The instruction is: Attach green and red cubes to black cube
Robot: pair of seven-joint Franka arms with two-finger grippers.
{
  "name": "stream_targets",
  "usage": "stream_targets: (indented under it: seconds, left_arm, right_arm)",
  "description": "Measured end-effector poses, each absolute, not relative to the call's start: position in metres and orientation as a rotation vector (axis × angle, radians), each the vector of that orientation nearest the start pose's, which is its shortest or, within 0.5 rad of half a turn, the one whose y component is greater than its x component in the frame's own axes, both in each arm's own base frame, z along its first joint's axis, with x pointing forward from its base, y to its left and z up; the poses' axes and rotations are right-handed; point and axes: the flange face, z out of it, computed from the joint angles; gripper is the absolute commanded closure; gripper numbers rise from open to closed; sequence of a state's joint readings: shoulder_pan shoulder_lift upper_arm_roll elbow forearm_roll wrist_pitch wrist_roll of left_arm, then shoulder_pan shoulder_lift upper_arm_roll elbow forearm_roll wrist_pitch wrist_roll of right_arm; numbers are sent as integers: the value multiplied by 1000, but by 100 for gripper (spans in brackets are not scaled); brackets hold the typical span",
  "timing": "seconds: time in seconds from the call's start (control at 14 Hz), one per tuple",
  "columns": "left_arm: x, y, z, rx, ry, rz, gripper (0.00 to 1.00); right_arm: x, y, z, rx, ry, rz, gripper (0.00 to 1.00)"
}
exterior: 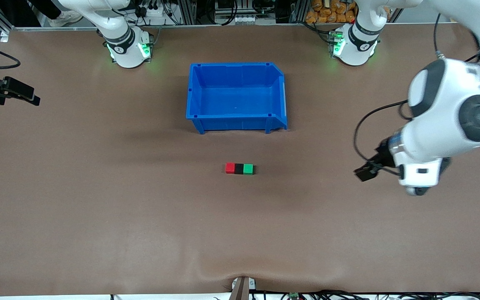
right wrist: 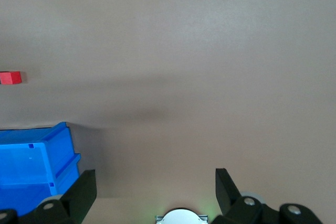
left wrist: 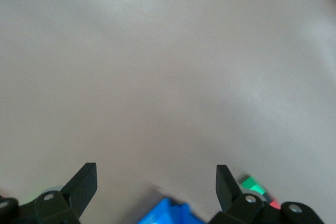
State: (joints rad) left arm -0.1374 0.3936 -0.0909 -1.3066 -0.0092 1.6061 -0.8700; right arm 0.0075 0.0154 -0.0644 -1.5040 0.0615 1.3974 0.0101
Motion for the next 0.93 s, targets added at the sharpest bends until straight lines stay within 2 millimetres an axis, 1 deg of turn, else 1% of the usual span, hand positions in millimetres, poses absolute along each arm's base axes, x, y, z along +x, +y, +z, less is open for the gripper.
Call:
stream_targets:
  seconds: [0.14, 0.36, 0.5, 0.64, 0.78, 0.93]
  left_arm:
    - [644, -118, 530, -2993, -902, 172, 0]
    - [630, -88, 563, -3042, -750, 165, 0]
    - [622, -72, 579, -3067, -657, 164, 0]
    - [617, -66, 587, -3089, -555, 155, 0]
    - [616, -63, 590, -3090, -460, 142, 0]
    - [615, -54, 593, -3093, -412, 137, 0]
  right_arm:
    - [542, -22, 631, -3072, 90, 192, 0]
    - [542, -22, 630, -3072, 91, 193, 0]
    - [542, -22, 630, -3072, 90, 193, 0]
    - [542, -22, 630, -3072, 90, 193, 0]
    - [542, -22, 630, -3072, 90, 193, 0]
    - [542, -22, 630, -3072, 89, 193, 0]
